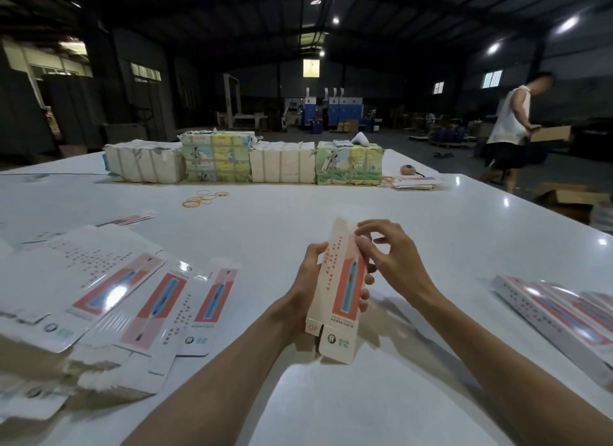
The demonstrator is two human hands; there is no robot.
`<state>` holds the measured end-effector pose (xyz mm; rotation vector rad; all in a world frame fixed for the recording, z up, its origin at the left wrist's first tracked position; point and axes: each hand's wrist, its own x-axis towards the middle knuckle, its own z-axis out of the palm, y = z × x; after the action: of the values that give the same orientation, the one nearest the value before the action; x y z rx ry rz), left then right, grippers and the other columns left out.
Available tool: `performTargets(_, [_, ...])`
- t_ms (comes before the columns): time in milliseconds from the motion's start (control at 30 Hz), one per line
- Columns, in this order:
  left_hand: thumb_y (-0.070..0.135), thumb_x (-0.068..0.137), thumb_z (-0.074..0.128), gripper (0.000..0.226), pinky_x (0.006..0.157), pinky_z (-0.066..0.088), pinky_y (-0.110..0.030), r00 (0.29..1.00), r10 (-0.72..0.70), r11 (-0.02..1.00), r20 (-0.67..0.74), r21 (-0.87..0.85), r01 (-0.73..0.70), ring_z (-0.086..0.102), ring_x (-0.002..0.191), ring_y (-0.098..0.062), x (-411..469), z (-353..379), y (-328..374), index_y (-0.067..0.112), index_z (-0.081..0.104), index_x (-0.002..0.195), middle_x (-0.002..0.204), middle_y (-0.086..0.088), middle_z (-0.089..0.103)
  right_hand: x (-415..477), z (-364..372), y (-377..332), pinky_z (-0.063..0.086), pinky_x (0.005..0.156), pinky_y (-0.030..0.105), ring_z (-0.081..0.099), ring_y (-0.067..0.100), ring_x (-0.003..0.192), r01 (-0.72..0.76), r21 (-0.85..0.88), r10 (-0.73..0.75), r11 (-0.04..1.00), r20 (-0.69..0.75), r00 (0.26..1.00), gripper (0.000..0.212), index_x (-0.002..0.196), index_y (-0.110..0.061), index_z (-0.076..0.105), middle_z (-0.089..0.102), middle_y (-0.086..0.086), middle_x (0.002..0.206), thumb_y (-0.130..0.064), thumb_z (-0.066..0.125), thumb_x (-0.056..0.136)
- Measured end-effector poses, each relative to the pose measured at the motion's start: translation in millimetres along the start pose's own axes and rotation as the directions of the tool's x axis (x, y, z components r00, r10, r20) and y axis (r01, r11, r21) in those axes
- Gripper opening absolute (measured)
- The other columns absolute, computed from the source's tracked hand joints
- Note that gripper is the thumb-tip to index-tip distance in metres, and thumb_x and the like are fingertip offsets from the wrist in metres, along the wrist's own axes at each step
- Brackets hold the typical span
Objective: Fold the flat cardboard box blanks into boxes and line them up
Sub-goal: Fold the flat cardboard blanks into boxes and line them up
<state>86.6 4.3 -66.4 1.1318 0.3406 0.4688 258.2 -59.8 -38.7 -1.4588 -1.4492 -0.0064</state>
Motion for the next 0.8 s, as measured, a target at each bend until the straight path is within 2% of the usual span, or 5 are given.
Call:
performTargets(133, [0.068,0.1,0.035,0.066,0.076,0.06,-0.04,1.0,0.01,1.0,-0.002,0.019,-0.01,0.07,0.082,-0.031,1.8,2.5,0.9,0.015,0.073,0.112,0.108,-0.018,0.07,3.0,-5.7,-1.0,0.058,0.093,0.03,0.061,0.014,0.114,0.041,-0.029,-0.043,0.999,-0.057,0.997,0.014,0.116,-0.016,0.071,0.067,-0.003,0.125,-0.021,0.065,0.103])
performTargets(333, [0.065,0.101,0.033,0.066,0.074,0.058,-0.04,0.999,0.03,0.999,0.03,-0.027,-0.029,0.066,0.079,-0.033,1.6,3.7,3.0,0.01,0.069,0.11,0.103,-0.02,0.065,-3.3,-4.5,-8.2,0.053,0.094,0.03,0.05,0.011,0.127,0.147,-0.196,-0.145,0.97,0.028,0.989,0.037,0.135,-0.013,0.066,0.059,0.0,0.139,-0.032,0.061,0.104])
performTargets(467, [0.064,0.102,0.031,0.065,0.072,0.058,-0.039,0.999,0.032,0.999,0.029,-0.007,-0.032,0.066,0.076,-0.032,2.0,2.6,2.7,0.008,0.062,0.114,0.102,-0.02,0.065,-1.6,-5.0,-8.0,0.052,0.099,0.028,0.051,0.013,0.126,0.15,-0.151,-0.146,0.977,0.037,0.989,0.027,0.124,-0.011,0.072,0.063,0.0,0.134,-0.025,0.066,0.102])
performTargets(633, [0.065,0.101,0.03,0.067,0.074,0.059,-0.038,0.998,0.009,0.998,0.054,0.054,-0.012,0.068,0.078,-0.029,3.9,1.6,2.5,0.008,0.06,0.121,0.103,-0.017,0.067,5.1,-11.6,-8.1,0.048,0.093,0.008,0.053,0.013,0.124,0.042,-0.004,-0.042,0.999,0.029,0.999,0.015,0.111,-0.012,0.073,0.061,-0.004,0.131,-0.023,0.067,0.102])
performTargets(800, [0.067,0.098,0.03,0.072,0.074,0.057,-0.035,0.997,-0.027,0.998,0.073,0.06,0.022,0.067,0.075,-0.026,3.8,3.0,0.6,0.005,0.062,0.117,0.097,-0.014,0.067,8.5,-15.8,-11.7,0.05,0.102,0.025,0.053,0.014,0.125,-0.029,0.087,0.025,0.996,0.053,0.998,0.01,0.101,-0.014,0.074,0.056,-0.005,0.131,-0.024,0.071,0.099])
